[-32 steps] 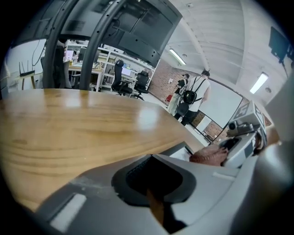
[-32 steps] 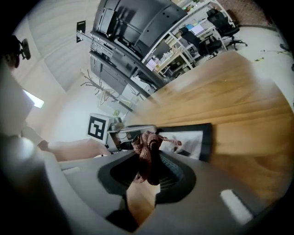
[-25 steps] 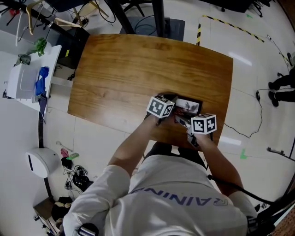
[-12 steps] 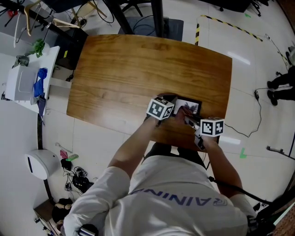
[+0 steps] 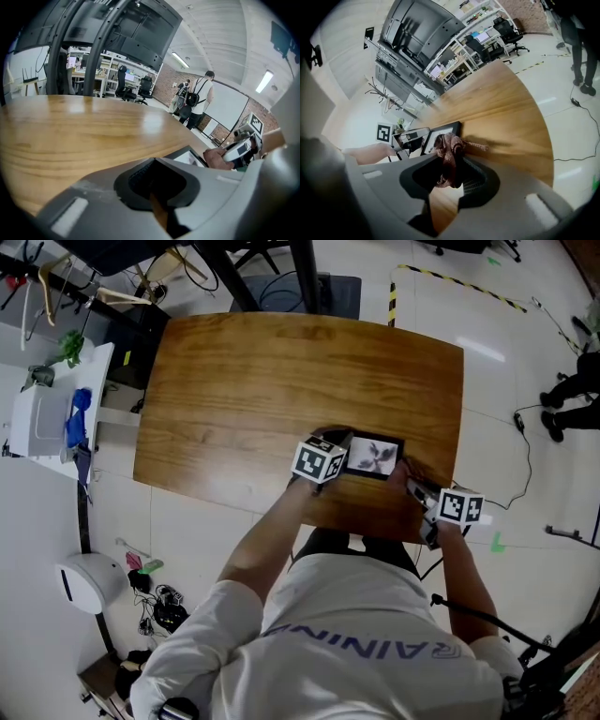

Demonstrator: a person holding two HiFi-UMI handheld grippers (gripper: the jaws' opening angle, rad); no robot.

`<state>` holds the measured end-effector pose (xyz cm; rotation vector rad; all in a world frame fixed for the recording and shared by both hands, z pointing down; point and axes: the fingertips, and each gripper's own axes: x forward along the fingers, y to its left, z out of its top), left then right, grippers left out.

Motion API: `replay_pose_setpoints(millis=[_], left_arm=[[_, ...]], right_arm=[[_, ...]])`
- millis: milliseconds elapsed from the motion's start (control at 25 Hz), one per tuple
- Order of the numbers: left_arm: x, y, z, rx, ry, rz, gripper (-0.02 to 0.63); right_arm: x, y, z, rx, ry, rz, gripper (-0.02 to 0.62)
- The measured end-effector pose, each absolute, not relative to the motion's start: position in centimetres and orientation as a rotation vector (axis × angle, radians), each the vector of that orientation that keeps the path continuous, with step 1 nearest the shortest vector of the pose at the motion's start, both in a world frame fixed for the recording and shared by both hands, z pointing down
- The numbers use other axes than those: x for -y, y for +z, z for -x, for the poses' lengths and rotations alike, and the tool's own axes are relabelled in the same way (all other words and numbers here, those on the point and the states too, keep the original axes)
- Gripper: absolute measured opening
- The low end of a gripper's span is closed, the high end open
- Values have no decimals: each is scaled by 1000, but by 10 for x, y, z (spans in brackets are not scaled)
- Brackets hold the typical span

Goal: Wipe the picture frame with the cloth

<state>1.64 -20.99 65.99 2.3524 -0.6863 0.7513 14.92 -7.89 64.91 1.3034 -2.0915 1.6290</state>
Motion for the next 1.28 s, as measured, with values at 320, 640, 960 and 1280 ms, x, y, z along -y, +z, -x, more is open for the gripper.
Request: replay_pose_setpoints(millis=[320, 640, 960, 1280], left_arm=[[212, 613, -17, 742, 623, -2449, 5], [192, 476, -3, 944, 272, -2616, 5], [188, 379, 10, 1117, 90, -2784, 3], [182, 358, 15, 1196, 58, -2804, 4]], right_arm=[[99, 583, -175, 2376, 1444, -1555, 110], [114, 448, -239, 2548, 779, -1926, 110], [111, 374, -247, 2574, 355, -1947, 107], [111, 360, -252, 2586, 311, -1921, 107]])
